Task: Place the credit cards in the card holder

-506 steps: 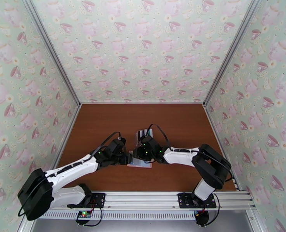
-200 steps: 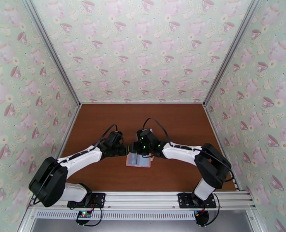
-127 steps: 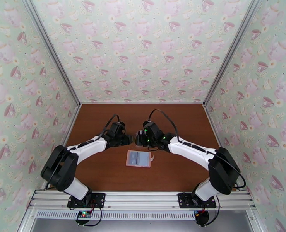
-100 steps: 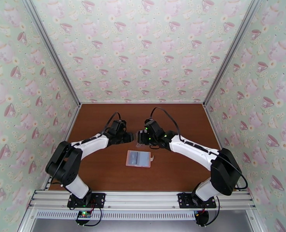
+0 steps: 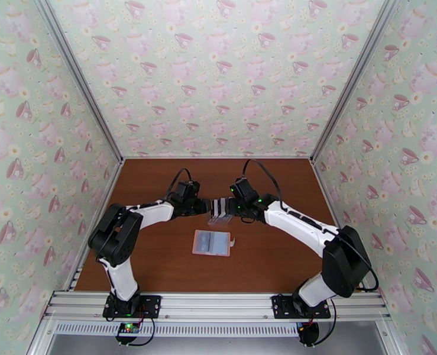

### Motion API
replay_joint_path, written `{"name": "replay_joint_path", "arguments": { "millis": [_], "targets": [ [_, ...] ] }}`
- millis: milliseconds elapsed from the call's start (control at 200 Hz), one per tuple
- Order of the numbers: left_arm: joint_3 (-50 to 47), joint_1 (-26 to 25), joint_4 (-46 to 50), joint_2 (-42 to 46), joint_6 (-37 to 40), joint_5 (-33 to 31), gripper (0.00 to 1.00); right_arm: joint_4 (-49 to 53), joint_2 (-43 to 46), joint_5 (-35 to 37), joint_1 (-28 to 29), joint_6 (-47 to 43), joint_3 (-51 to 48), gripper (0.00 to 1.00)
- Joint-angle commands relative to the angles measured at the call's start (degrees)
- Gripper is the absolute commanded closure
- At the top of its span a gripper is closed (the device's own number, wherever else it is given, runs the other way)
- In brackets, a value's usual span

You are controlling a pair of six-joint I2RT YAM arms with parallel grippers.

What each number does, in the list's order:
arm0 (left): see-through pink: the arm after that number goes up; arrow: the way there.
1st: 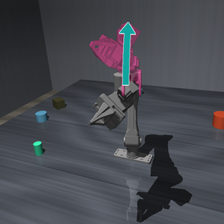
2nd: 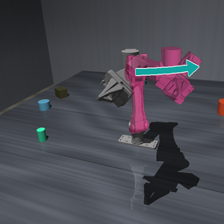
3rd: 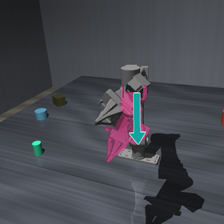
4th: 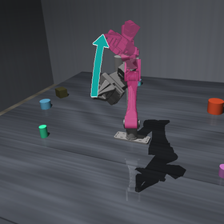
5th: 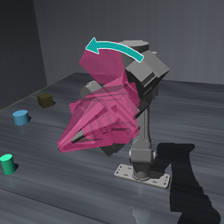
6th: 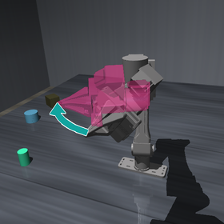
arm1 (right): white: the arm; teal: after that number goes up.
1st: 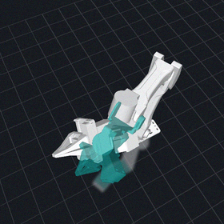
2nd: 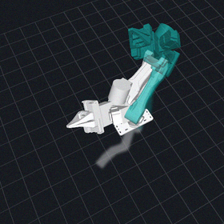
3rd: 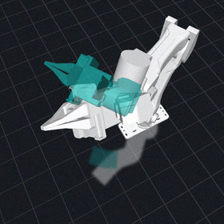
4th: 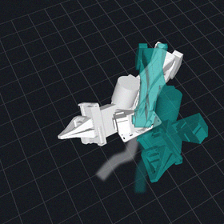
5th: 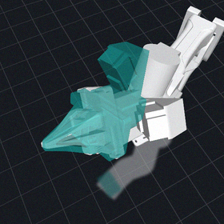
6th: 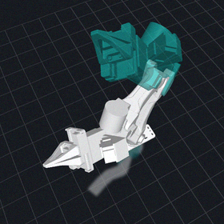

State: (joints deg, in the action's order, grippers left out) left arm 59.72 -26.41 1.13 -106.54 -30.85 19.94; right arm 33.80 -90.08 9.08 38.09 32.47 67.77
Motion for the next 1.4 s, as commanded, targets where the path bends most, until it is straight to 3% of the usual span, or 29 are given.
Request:
{"name": "replay_joint_path", "arguments": {
  "millis": [0, 701, 1392],
  "targets": [
    [0.3, 0.4, -1.8, -1.4, -0.7, 2.2, 0.43, 1.8, -1.7, 1.7, -0.4, -1.7, 2.4, 0.46],
    [1.2, 0.4, 1.2, -3.4, -0.8, 3.4, 0.56, 3.6, -12.0, 3.0, -0.9, -4.6, 9.6, 0.44],
    [1.8, 0.4, 2.2, -4.6, -1.2, 3.6, 0.57, 7.1, -18.4, 6.7, -0.8, -7.3, 14.2, 0.45]
  ]
}}
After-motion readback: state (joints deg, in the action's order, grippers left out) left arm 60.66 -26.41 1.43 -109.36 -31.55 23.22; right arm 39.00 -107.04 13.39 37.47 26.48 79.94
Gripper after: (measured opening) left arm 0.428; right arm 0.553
